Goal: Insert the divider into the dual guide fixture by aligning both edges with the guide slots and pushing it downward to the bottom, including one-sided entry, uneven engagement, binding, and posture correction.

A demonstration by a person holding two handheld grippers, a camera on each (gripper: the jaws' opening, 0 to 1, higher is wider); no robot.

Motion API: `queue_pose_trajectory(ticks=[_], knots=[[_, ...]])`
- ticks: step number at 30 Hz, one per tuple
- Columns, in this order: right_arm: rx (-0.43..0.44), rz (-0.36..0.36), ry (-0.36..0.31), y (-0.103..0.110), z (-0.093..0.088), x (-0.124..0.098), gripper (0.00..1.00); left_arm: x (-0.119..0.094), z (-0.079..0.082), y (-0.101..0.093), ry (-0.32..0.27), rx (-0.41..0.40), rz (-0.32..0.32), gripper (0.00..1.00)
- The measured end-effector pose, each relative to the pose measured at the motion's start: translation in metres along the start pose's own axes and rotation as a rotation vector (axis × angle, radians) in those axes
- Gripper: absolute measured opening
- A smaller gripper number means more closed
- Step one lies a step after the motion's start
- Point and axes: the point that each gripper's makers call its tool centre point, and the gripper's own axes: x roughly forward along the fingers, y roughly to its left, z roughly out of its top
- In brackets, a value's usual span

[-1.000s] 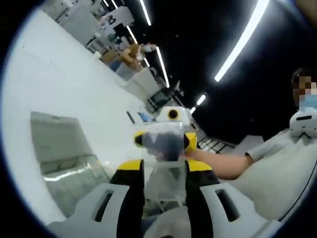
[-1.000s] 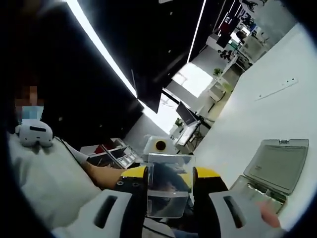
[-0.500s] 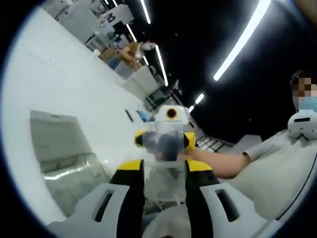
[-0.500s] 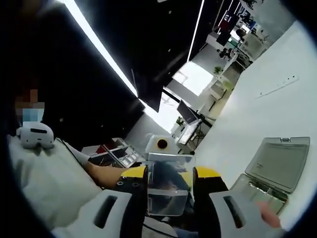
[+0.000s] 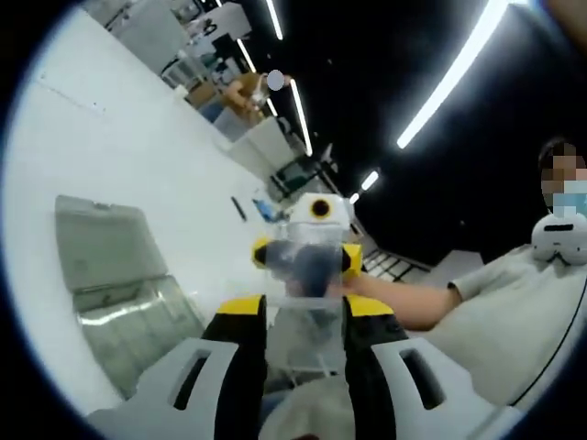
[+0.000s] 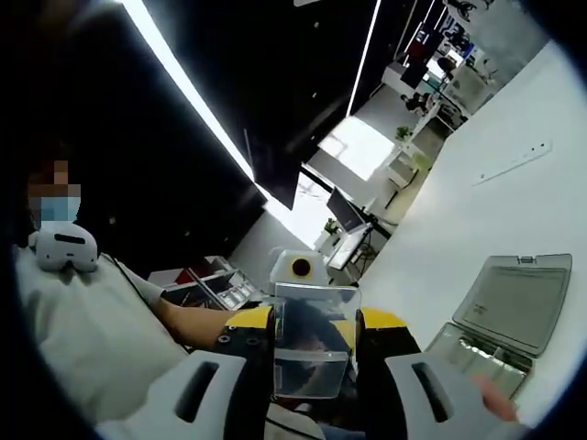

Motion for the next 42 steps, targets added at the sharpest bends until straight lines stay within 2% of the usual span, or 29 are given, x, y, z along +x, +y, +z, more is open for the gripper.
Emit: queue_pose_trajectory(ticks=[6, 10, 12, 14, 19, 22, 24, 26, 27, 29, 33, 36, 39, 41, 42], knots=[[-0.012, -0.019, 0.006, -0.001, 0.000, 0.000, 0.30, 0.000, -0.002, -0.001, 0.001, 0.051, 0.025, 0.30], [-0.009, -0.043, -0.002, -0.006, 0.001, -0.001, 0.30, -0.002, 0.002, 0.000, -0.013, 0.105, 0.055, 0.40], [-0.003, -0.058, -0.006, -0.008, 0.001, -0.001, 0.30, -0.002, 0.001, 0.004, -0.001, 0.143, 0.095, 0.41], [-0.006, -0.076, -0.012, -0.012, 0.002, -0.002, 0.30, -0.002, -0.001, 0.003, 0.005, 0.168, 0.105, 0.41], [0.003, -0.111, -0.011, -0.018, 0.000, -0.001, 0.30, 0.000, -0.002, 0.011, 0.028, 0.251, 0.208, 0.41], [0.000, -0.143, -0.012, -0.024, -0.001, -0.001, 0.30, 0.004, -0.005, 0.009, 0.035, 0.256, 0.234, 0.41], [0.002, -0.166, -0.015, -0.029, -0.001, -0.002, 0.30, 0.004, -0.003, 0.015, 0.033, 0.311, 0.302, 0.40], [0.008, -0.187, -0.016, -0.034, -0.002, -0.003, 0.30, 0.005, -0.008, 0.019, 0.081, 0.373, 0.362, 0.37], [0.006, -0.198, -0.009, -0.035, -0.004, -0.003, 0.30, 0.007, -0.009, 0.020, 0.081, 0.380, 0.381, 0.35], [0.005, -0.211, -0.005, -0.038, -0.007, -0.003, 0.30, 0.011, -0.014, 0.018, 0.092, 0.360, 0.371, 0.33], [0.017, -0.229, -0.009, -0.041, -0.009, -0.003, 0.30, 0.006, -0.016, 0.032, 0.129, 0.429, 0.479, 0.28], [0.014, -0.247, -0.009, -0.044, -0.011, -0.003, 0.30, 0.007, -0.016, 0.034, 0.137, 0.438, 0.510, 0.28], [0.015, -0.266, -0.010, -0.047, -0.011, -0.004, 0.30, 0.005, -0.015, 0.041, 0.145, 0.439, 0.567, 0.25], [0.016, -0.279, -0.014, -0.049, -0.012, -0.004, 0.30, 0.002, -0.013, 0.046, 0.167, 0.489, 0.616, 0.23], [0.015, -0.290, -0.016, -0.051, -0.012, -0.005, 0.30, 0.004, -0.014, 0.045, 0.167, 0.490, 0.618, 0.23]])
